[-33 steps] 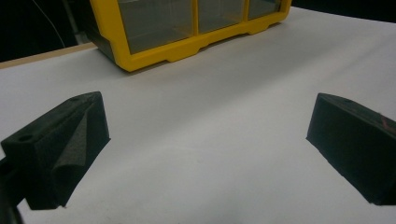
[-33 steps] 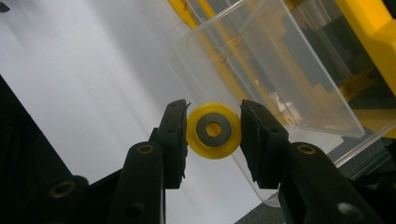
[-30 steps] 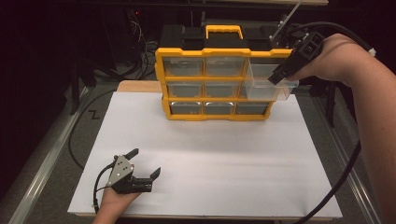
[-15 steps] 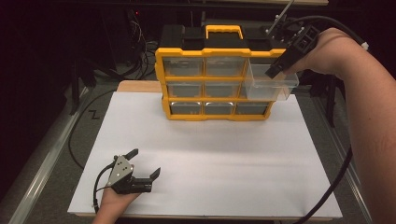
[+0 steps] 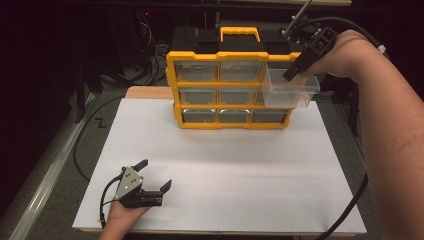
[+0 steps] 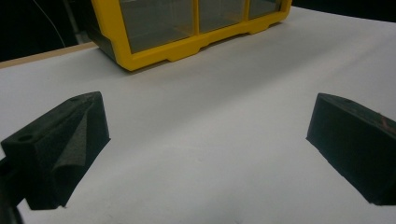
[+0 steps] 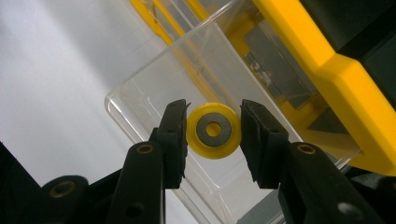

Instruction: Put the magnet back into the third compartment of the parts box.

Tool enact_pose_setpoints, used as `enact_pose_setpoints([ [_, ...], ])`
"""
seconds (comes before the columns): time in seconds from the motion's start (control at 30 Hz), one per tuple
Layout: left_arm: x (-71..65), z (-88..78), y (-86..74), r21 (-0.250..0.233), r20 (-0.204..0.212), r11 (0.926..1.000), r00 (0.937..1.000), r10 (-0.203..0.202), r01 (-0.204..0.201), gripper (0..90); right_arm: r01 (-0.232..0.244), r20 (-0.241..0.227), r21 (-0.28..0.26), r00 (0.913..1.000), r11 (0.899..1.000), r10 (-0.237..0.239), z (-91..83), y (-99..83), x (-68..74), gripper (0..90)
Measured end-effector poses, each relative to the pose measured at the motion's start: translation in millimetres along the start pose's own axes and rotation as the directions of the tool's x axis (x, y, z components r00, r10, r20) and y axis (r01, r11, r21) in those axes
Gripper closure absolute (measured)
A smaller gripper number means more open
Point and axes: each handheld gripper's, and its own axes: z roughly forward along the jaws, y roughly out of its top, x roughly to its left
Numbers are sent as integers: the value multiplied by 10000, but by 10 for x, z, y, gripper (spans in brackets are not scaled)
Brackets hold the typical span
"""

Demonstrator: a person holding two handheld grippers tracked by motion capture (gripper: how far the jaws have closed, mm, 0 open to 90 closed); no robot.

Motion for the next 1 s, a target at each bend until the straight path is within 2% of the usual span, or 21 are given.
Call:
enact_pose_setpoints([
  [0.47,-4,1,0,30,20,10000,10000,35,-35,1,-44,85,-10,10000,10000,45,15,8,-7,647],
  [0.6,-6,1,0,26,27,10000,10000,42,-42,1,-225,100,-58,9997,9997,225,4,-8,-21,641],
  [0.63,-5,1,-1,24,28,10000,10000,34,-35,1,-228,178,-62,9996,9997,229,0,-13,-26,626],
  [0.7,-6,2,-1,28,33,10000,10000,47,-47,1,-422,245,-177,9988,9990,426,-7,-21,-39,461],
  [0.73,-6,3,-1,22,35,10000,10000,37,-37,1,-600,70,-118,9982,9981,601,-8,-24,-42,422],
  [0.83,-7,5,-1,27,38,10000,10000,39,-39,1,-475,-49,-114,9989,9988,475,-21,-41,-16,380],
  [1.0,-18,11,-2,38,55,10000,10000,32,-32,1,-388,-157,-175,9991,9991,386,-49,-66,44,369],
])
